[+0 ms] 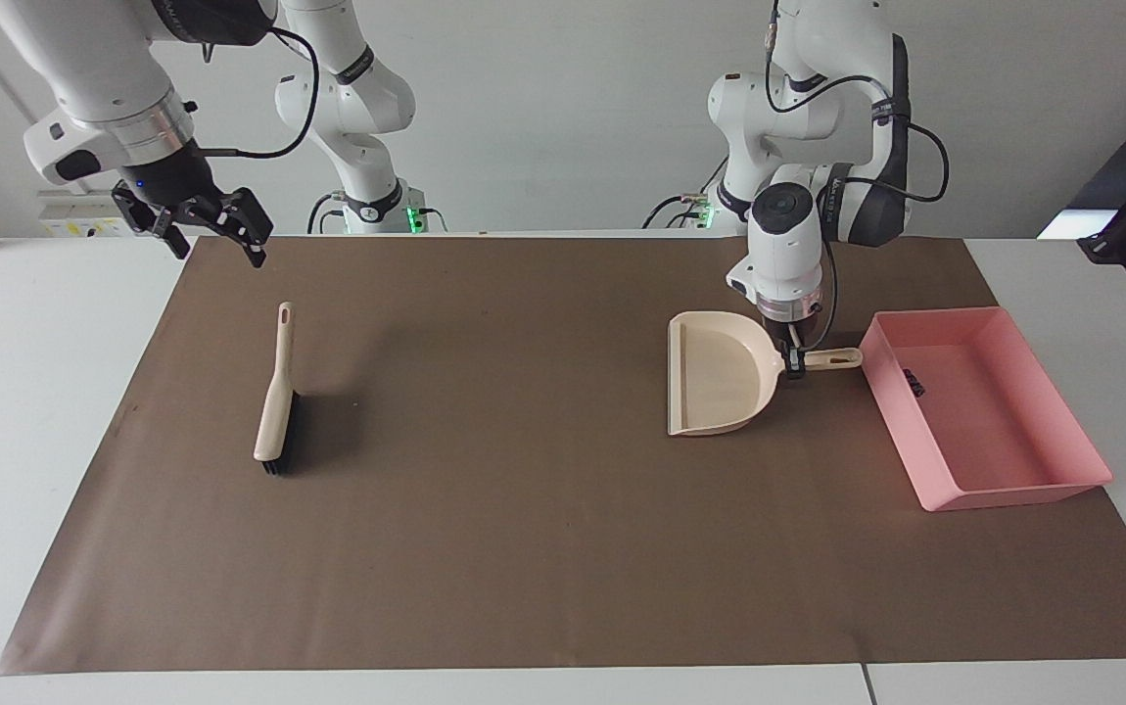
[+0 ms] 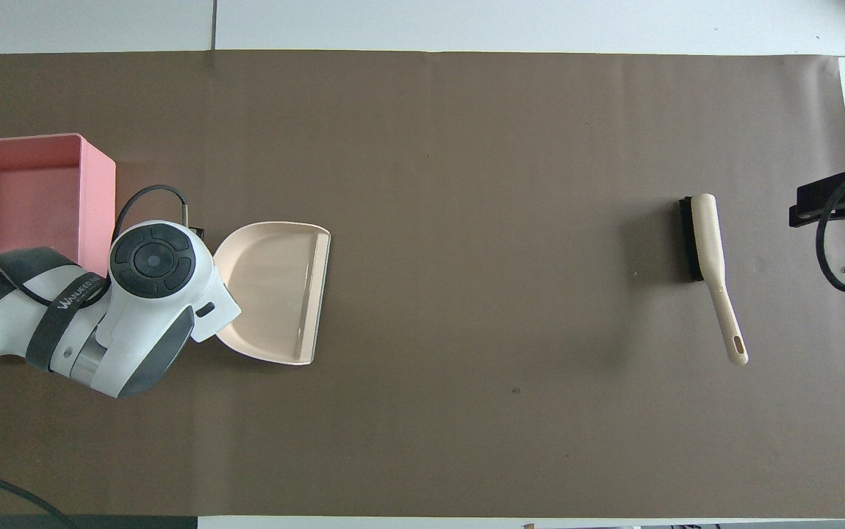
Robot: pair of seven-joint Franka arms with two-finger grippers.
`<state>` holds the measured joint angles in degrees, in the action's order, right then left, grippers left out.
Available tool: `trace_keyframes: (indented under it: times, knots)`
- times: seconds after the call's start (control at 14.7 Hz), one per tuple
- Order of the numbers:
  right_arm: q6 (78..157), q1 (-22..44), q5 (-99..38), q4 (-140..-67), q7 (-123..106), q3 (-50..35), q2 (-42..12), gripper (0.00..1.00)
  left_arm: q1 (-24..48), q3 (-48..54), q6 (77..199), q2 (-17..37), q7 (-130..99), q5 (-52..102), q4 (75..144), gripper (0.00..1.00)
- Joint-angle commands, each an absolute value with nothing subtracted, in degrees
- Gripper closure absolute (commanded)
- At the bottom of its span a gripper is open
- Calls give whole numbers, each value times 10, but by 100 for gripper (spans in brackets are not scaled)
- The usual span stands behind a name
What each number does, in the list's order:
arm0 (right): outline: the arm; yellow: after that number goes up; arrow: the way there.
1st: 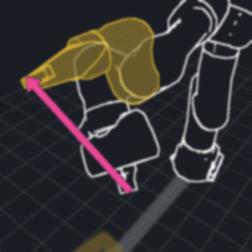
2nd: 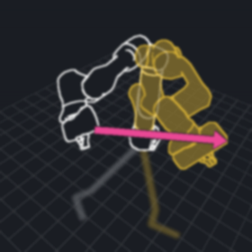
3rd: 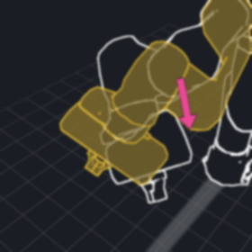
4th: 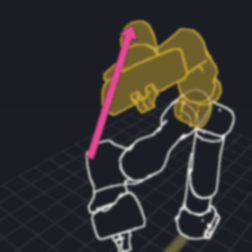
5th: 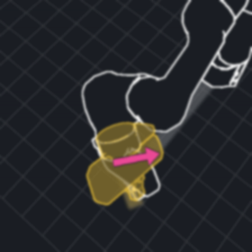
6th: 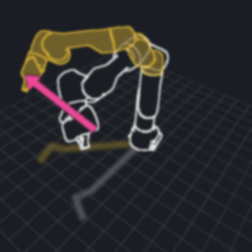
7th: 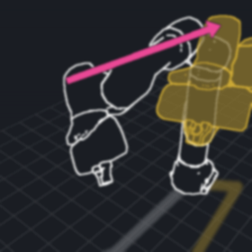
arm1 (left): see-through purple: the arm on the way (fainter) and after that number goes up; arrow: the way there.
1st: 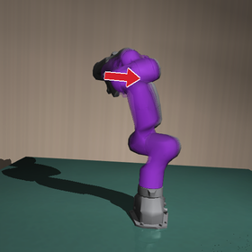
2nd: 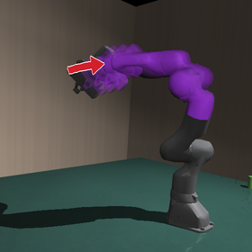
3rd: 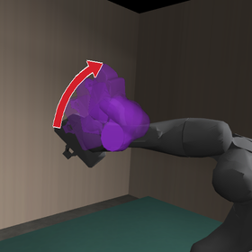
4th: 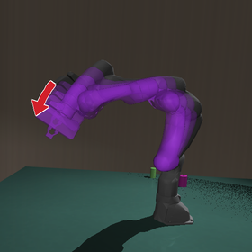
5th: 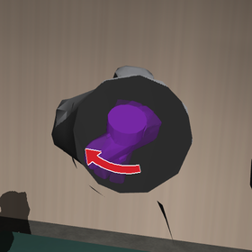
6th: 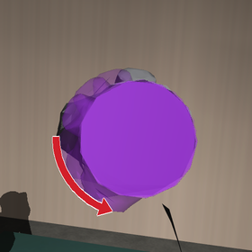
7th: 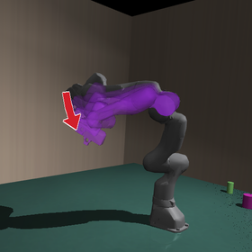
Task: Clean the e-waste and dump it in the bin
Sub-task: 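Lower the dustpan back onto the table with the left gripper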
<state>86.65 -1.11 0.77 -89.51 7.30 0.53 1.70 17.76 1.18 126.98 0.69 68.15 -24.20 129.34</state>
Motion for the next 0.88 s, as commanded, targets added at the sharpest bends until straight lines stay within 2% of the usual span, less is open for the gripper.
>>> trace_keyframes:
  times: [0.0, 0.2, 0.27, 0.34, 0.48, 0.68, 0.82]
  knots:
    - [873, -16, 13, -902, 61, 1, 21, 0, 187, 2, 1305, -4, 658, -233, 1321, 100]
    - [873, -15, 12, -902, 62, 1, 21, 0, 187, 2, 1296, -4, 622, -233, 1321, 96]
    - [873, -15, 12, -902, 62, 1, 21, 0, 187, 3, 1290, -4, 607, -233, 1321, 83]
    - [873, -16, 12, -902, 61, 1, 21, 0, 187, 3, 1278, -4, 586, -233, 1320, 63]
    - [875, -16, 11, -903, 62, 1, 22, 0, 195, 3, 1256, -5, 566, -233, 1317, 45]
    - [872, -16, 11, -903, 61, 1, 22, 0, 196, 2, 1251, -11, 562, -233, 1306, 27]
    - [875, -15, 11, -906, 59, 3, 22, 0, 192, 1, 1241, -32, 516, -233, 1306, 5]
